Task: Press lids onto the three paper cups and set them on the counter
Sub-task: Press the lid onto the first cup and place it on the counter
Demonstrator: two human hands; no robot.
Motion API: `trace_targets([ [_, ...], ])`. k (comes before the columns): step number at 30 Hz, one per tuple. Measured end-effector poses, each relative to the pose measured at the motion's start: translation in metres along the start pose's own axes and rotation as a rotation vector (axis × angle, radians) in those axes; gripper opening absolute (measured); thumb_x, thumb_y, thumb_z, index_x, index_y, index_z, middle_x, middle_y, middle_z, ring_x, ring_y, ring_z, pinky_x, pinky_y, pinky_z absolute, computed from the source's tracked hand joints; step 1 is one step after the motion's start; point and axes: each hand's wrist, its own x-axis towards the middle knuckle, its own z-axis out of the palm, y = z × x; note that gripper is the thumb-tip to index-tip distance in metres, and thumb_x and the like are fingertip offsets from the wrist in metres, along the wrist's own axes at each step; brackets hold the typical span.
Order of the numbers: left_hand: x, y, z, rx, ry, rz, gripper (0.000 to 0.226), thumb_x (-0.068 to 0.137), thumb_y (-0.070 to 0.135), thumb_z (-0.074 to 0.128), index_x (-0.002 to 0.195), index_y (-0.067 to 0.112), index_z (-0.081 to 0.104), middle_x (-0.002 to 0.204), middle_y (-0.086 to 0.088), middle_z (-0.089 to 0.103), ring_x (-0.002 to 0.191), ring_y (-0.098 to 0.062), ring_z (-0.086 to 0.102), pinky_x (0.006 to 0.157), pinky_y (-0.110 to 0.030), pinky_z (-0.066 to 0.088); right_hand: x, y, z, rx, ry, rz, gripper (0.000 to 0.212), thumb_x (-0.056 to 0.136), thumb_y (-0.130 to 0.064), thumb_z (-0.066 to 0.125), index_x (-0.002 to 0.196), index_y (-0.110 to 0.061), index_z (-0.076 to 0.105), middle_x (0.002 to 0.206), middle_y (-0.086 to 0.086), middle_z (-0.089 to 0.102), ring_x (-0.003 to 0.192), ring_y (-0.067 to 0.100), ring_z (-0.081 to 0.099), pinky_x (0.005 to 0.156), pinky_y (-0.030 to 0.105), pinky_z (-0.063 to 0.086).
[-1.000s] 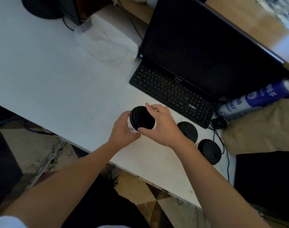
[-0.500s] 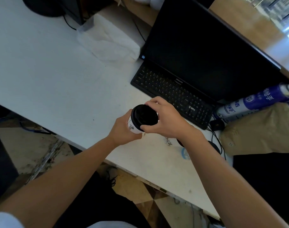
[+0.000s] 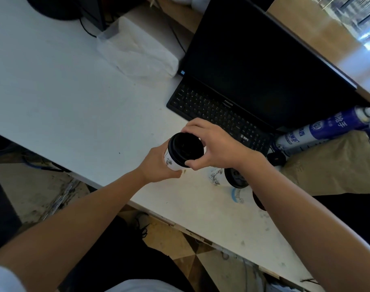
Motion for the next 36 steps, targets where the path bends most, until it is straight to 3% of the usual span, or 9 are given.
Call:
trace_targets([
  [4, 0.002, -0.001, -0.003, 0.002, 0.034, -0.008, 0.082, 0.064, 0.027, 0.087, 0.133, 0.032, 0.044, 0.118, 0.008, 0.064, 0.107, -0.011, 0.064, 0.088, -0.033, 0.058, -0.007, 0.011, 0.022, 0.102, 0.095, 0.129, 0.084, 0.076, -0.032, 0.084, 0.148, -0.013, 0.045, 0.143, 0.001, 0.043, 0.131, 0.017, 0.044, 0.105, 0.037, 0.049],
  [10, -0.004, 0.01, 0.008, -0.165, 0.091, 0.006, 0.085, 0.076, 0.026, 0.083, 0.145, 0.038, 0.035, 0.135, 0.029, 0.052, 0.127, 0.004, 0.05, 0.102, -0.017, 0.047, -0.022, 0.005, 0.074, 0.4, 0.415, 0.332, 0.088, 0.08, -0.031, 0.082, 0.154, -0.02, 0.036, 0.142, -0.007, 0.041, 0.135, 0.014, 0.041, 0.107, 0.039, 0.049],
  [13, -0.009, 0.008, 0.01, -0.256, 0.083, 0.003, 0.088, 0.079, 0.015, 0.08, 0.151, 0.029, 0.031, 0.146, 0.012, 0.049, 0.136, -0.005, 0.045, 0.111, -0.028, 0.04, -0.021, -0.002, 0.089, 0.408, 0.488, 0.356, 0.087, 0.079, -0.031, 0.083, 0.153, -0.02, 0.038, 0.143, -0.003, 0.043, 0.134, 0.016, 0.04, 0.108, 0.041, 0.047],
  [15, -0.012, 0.01, 0.008, -0.292, 0.077, -0.037, 0.081, 0.08, 0.0, 0.07, 0.149, 0.027, 0.035, 0.144, 0.008, 0.052, 0.134, -0.007, 0.047, 0.109, -0.031, 0.042, -0.02, -0.005, 0.094, 0.463, 0.52, 0.38, 0.086, 0.079, -0.029, 0.084, 0.152, -0.019, 0.039, 0.144, -0.002, 0.043, 0.133, 0.017, 0.041, 0.107, 0.038, 0.048],
  [18, -0.014, 0.019, 0.003, -0.464, 0.086, -0.115, 0.066, 0.075, 0.002, 0.052, 0.137, 0.025, 0.053, 0.131, 0.005, 0.064, 0.126, -0.016, 0.055, 0.099, -0.027, 0.048, -0.022, -0.005, 0.1, 0.563, 0.566, 0.404, 0.082, 0.08, -0.02, 0.084, 0.15, -0.016, 0.043, 0.146, 0.002, 0.045, 0.132, 0.017, 0.046, 0.102, 0.032, 0.052],
  [21, -0.014, 0.024, 0.003, -0.636, 0.17, -0.206, 0.038, 0.098, 0.017, 0.044, 0.133, 0.017, 0.059, 0.134, -0.008, 0.063, 0.13, -0.025, 0.053, 0.115, -0.044, 0.037, -0.024, -0.006, 0.106, 0.755, 0.617, 0.456, 0.072, 0.084, -0.017, 0.08, 0.148, -0.014, 0.047, 0.143, -0.003, 0.051, 0.127, 0.01, 0.052, 0.095, 0.017, 0.052],
  [23, -0.015, 0.03, 0.007, -0.601, 0.198, -0.253, 0.036, 0.103, 0.034, 0.037, 0.124, 0.03, 0.066, 0.128, 0.0, 0.067, 0.126, -0.019, 0.057, 0.115, -0.045, 0.037, -0.023, -0.009, 0.11, 0.98, 0.696, 0.563, 0.055, 0.092, -0.019, 0.072, 0.144, -0.016, 0.052, 0.137, -0.006, 0.058, 0.123, 0.01, 0.057, 0.097, 0.017, 0.052],
  [27, -0.017, 0.036, 0.015, -0.468, 0.234, -0.249, 0.035, 0.1, 0.042, 0.038, 0.114, 0.043, 0.07, 0.122, 0.009, 0.07, 0.122, -0.015, 0.059, 0.112, -0.046, 0.041, -0.017, -0.01, 0.119, 1.317, 0.847, 0.743, 0.034, 0.101, -0.012, 0.059, 0.134, -0.008, 0.063, 0.128, 0.001, 0.066, 0.117, 0.016, 0.063, 0.109, 0.041, 0.05],
  [36, -0.022, 0.033, 0.016, -0.272, 0.248, -0.198, 0.044, 0.106, 0.042, 0.028, 0.132, 0.023, 0.056, 0.131, -0.001, 0.061, 0.126, -0.018, 0.054, 0.112, -0.049, 0.041, -0.013, -0.007, 0.128, 1.444, 0.852, 0.776, 0.02, 0.103, -0.022, 0.055, 0.103, -0.029, 0.073, 0.111, -0.002, 0.074, 0.107, 0.014, 0.067, 0.076, 0.025, 0.057],
])
